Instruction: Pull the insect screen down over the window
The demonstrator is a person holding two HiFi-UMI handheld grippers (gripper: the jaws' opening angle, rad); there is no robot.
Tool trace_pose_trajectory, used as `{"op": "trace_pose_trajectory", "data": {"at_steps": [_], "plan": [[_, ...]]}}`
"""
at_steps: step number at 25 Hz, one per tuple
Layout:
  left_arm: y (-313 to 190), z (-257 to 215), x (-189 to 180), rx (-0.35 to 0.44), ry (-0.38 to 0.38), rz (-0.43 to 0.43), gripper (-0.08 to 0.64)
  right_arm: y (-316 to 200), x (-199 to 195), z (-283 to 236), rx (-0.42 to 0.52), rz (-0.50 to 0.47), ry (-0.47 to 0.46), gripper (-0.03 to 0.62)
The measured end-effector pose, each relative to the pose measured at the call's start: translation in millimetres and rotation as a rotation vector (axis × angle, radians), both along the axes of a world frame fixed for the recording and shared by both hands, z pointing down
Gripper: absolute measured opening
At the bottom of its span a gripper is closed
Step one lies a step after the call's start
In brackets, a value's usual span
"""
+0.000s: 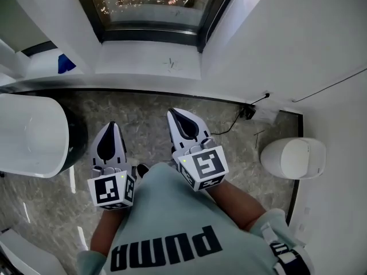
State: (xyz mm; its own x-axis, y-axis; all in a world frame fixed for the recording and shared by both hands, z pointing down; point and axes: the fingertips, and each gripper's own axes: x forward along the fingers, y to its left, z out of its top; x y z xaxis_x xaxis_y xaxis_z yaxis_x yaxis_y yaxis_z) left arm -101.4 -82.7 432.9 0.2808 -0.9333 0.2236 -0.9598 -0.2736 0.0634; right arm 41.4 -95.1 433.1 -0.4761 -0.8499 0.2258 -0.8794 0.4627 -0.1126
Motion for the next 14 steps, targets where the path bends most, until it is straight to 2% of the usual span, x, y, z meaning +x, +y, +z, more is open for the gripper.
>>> {"op": "trace_pose_trajectory", "data": {"at_steps": [14], "plan": [[4.5,-3.4,-3.0,0.006,-0.006,-0.004,0.012,4.5,-5.1,-1.6,0.005,-0.009,0.007,-0.005]]}}
